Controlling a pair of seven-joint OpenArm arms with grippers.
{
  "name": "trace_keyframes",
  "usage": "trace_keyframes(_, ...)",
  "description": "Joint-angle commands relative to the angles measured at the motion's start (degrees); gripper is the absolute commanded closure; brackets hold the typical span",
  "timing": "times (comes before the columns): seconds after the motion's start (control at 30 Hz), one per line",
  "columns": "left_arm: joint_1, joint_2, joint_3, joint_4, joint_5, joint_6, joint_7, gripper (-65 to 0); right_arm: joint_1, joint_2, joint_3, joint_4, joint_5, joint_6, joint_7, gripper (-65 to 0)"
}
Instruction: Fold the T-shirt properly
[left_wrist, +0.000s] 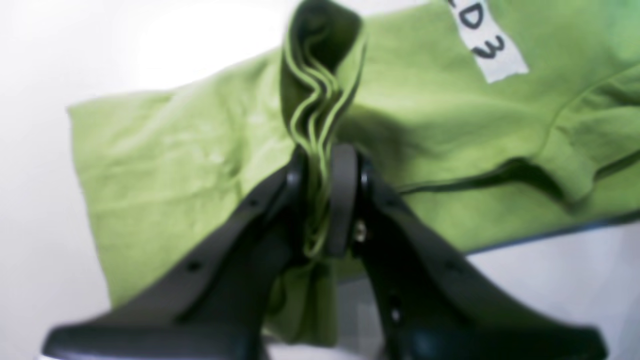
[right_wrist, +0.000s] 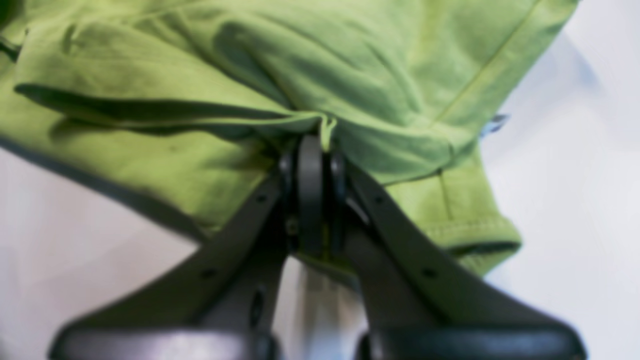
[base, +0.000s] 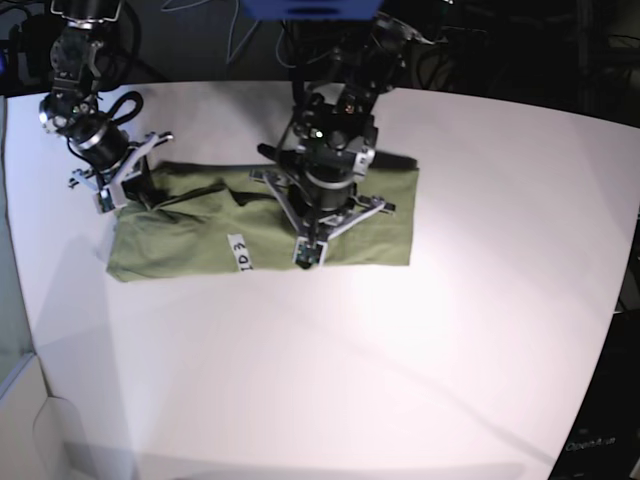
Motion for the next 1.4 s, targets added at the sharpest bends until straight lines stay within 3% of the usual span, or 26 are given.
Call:
trace_keyframes(0.0,-0.9,0.7,0.2,0.8,0.3,0.1,-1.2,-2.7,-1.5,-0.5,-0.8,-1.4,-8.0,0.8,-11.6,-0.6)
trace_keyframes(0.3,-0.9,0.7,0.4,1.3,0.3,0.1,-1.5,-4.0,-1.4,-0.3,-0.7,-1.4,-8.0,0.8,-11.6,-0.6)
trace_keyframes(0.5,-3.2,0.7,0.4,1.3,0.3,0.1,-1.3,-14.5,-1.5,-0.4,-0.9,-1.4,-8.0,0.8,-11.6,-0.6)
trace_keyframes(0.93,-2.8,0.7,-0.1,4.9,-0.5,0.1,-1.2,-14.6,-1.5,-0.2,-0.7,-1.3,-8.0,0.8,-11.6,-0.6)
trace_keyframes(1.37,4.2,-4.8,-15.7,4.6,-1.1,-0.5,-2.0,-14.3,-1.5,1.7,-0.6,-1.2,-8.0,0.8,-11.6,-0.6)
